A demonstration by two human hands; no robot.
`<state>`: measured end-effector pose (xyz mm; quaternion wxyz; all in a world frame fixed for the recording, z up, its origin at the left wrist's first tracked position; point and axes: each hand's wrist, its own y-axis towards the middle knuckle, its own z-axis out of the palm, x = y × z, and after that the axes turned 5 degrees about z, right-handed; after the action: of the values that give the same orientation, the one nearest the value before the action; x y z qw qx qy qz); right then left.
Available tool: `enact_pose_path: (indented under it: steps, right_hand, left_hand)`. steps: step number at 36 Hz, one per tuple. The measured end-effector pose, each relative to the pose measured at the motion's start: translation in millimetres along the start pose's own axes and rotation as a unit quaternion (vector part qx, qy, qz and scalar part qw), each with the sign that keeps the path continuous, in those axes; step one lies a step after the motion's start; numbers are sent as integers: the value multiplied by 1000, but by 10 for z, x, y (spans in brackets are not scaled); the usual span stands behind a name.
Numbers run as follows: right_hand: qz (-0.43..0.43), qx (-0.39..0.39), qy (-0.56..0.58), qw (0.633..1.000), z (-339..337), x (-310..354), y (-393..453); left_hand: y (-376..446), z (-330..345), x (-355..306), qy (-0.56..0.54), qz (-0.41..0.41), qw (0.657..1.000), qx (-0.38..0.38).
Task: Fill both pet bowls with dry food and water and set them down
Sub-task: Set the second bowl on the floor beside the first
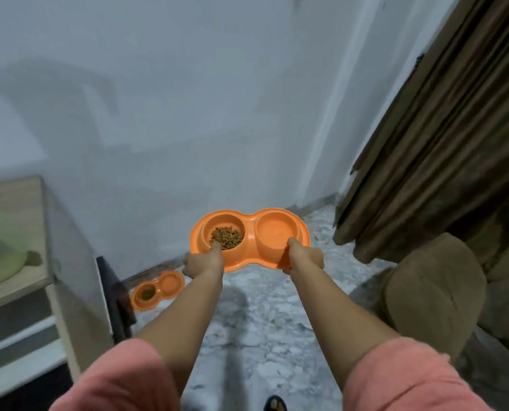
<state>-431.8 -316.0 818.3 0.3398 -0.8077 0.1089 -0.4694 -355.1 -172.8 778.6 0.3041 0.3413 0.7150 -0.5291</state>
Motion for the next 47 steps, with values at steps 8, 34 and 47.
enact_pose_path:
  steps: [8, 34, 47]
  right_hand:
    - [-16, 76, -104, 992, 417, 456, 709]
    - [44, 127, -223, 966, 3337, -426, 4000]
    - [28, 138, -232, 962, 4898, -1857, 6058]
  left_hand:
    - [287, 484, -124, -36, -51, 996, -63]
    - [3788, 2056, 1286, -18, -155, 980, -123]
    - [5943, 2963, 3139, -32, -165, 977, -131]
